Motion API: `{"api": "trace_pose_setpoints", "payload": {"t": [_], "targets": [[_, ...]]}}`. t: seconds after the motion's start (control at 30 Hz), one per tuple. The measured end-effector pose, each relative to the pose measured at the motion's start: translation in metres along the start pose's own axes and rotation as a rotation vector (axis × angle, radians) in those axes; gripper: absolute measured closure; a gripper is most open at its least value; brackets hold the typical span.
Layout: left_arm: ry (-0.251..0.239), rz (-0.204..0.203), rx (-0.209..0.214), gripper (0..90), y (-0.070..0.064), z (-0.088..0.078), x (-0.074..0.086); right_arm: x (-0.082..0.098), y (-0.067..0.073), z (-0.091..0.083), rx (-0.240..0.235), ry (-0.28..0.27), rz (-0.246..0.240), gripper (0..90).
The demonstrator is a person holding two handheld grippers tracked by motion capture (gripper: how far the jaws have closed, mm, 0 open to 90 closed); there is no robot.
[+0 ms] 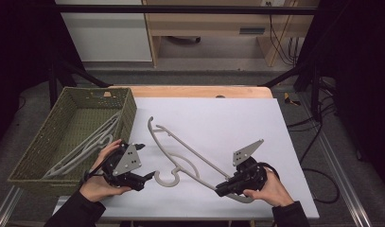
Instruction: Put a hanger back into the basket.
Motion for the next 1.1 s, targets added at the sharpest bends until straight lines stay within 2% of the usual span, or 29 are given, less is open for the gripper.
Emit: {"api": "trace_pose_setpoints", "payload": {"t": [0.03,0.23,0.43,0.5,0.6,0.73,0.8,0.9,0.93,1.1], "targets": [[0.001,0.010,-0.006,14.7,0.000,0.000,0.000,0.000,0.001,0.001,-0.004,0.002,0.010,82.9],[0.000,0.084,-0.006,18.5,-0.007,0.003,-0.003,0.000,0.004,0.005,-0.036,0.018,-0.018,82.9],[0.005,0.171,-0.033,28.2,-0.009,0.010,-0.003,0.001,0.006,0.006,-0.052,0.028,-0.016,82.8],[-0.005,0.183,-0.038,31.4,-0.011,0.013,-0.005,0.001,0.006,0.007,-0.058,0.030,-0.023,82.8],[-0.005,0.224,-0.042,37.2,-0.013,0.016,-0.006,0.001,0.007,0.009,-0.065,0.036,-0.019,82.8],[-0.019,0.249,-0.045,47.4,-0.015,0.018,-0.006,0.002,0.009,0.009,-0.081,0.042,-0.021,82.8],[-0.017,0.282,-0.038,51.3,-0.016,0.019,-0.005,0.002,0.010,0.010,-0.086,0.041,-0.023,82.8],[-0.016,0.290,-0.030,54.0,-0.018,0.019,-0.004,0.003,0.010,0.010,-0.087,0.050,-0.022,82.7],[-0.013,0.307,-0.024,54.9,-0.018,0.019,-0.002,0.004,0.010,0.010,-0.091,0.054,-0.019,82.8],[-0.001,0.338,-0.022,58.3,-0.019,0.020,0.001,0.004,0.009,0.011,-0.096,0.062,-0.019,82.7]]}}
Point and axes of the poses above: each handheld gripper's, and its own axes: z roughly forward along the jaws, x roughly out of its underside, y roughly to its left, the point moved 9 cm from there along z, roughly forward along the jaws, and after that the axes turned 13 degrees about -x, right-handed, at the moved point
